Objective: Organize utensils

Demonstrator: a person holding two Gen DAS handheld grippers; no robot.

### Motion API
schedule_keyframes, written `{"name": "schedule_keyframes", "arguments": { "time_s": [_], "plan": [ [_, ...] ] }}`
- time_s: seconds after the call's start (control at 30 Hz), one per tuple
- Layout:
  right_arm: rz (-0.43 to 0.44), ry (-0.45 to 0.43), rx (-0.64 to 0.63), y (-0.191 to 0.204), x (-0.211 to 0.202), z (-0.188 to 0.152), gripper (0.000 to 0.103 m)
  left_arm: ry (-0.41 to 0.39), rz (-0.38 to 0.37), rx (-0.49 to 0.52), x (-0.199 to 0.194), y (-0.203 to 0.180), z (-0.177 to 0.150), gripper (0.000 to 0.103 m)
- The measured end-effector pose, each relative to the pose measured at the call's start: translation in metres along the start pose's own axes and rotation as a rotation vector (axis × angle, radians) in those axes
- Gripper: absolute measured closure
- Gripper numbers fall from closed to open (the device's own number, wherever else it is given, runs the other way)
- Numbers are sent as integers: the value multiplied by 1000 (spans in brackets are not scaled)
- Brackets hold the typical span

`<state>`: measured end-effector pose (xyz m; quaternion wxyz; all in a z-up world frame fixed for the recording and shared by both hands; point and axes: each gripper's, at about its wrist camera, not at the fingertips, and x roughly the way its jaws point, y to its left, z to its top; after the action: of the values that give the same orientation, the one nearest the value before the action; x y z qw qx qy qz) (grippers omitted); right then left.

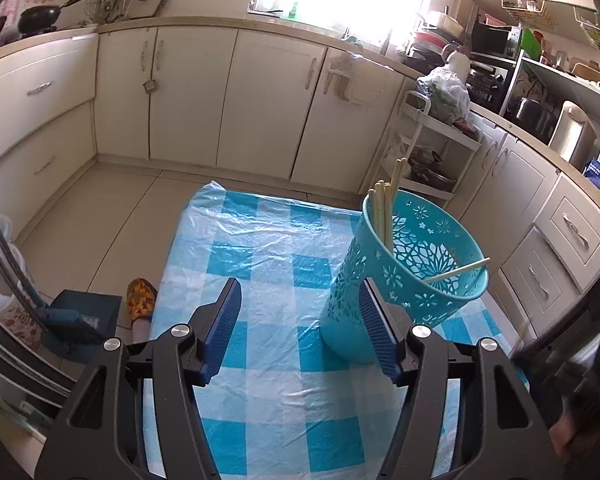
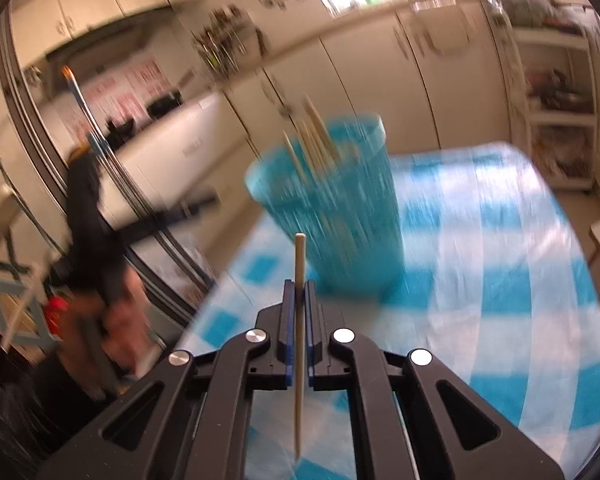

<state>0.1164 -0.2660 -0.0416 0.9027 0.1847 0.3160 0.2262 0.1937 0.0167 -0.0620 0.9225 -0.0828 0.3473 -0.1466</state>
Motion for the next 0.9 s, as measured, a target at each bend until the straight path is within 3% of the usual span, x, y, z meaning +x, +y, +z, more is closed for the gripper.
{"name": "schedule_keyframes", "arguments": {
  "time_s": [0.1, 0.23, 0.5, 0.7, 0.9],
  "plan": [
    [40, -118, -58, 24, -8, 50, 98, -2, -6, -6, -6, -1, -4, 41],
    [46, -200, -109, 42, -3, 94, 98, -16, -15, -5, -15, -5, -7, 37],
    [-27, -240, -168, 51, 5, 131, 98, -6, -30, -23, -15, 2, -10, 36],
    [-116, -134, -211, 37, 43, 110, 98, 14, -39, -47, -9, 7, -14, 36],
    [-203, 47, -208, 16, 93, 82, 98, 15, 20, -10, -20, -6, -14, 17]
  ]
}}
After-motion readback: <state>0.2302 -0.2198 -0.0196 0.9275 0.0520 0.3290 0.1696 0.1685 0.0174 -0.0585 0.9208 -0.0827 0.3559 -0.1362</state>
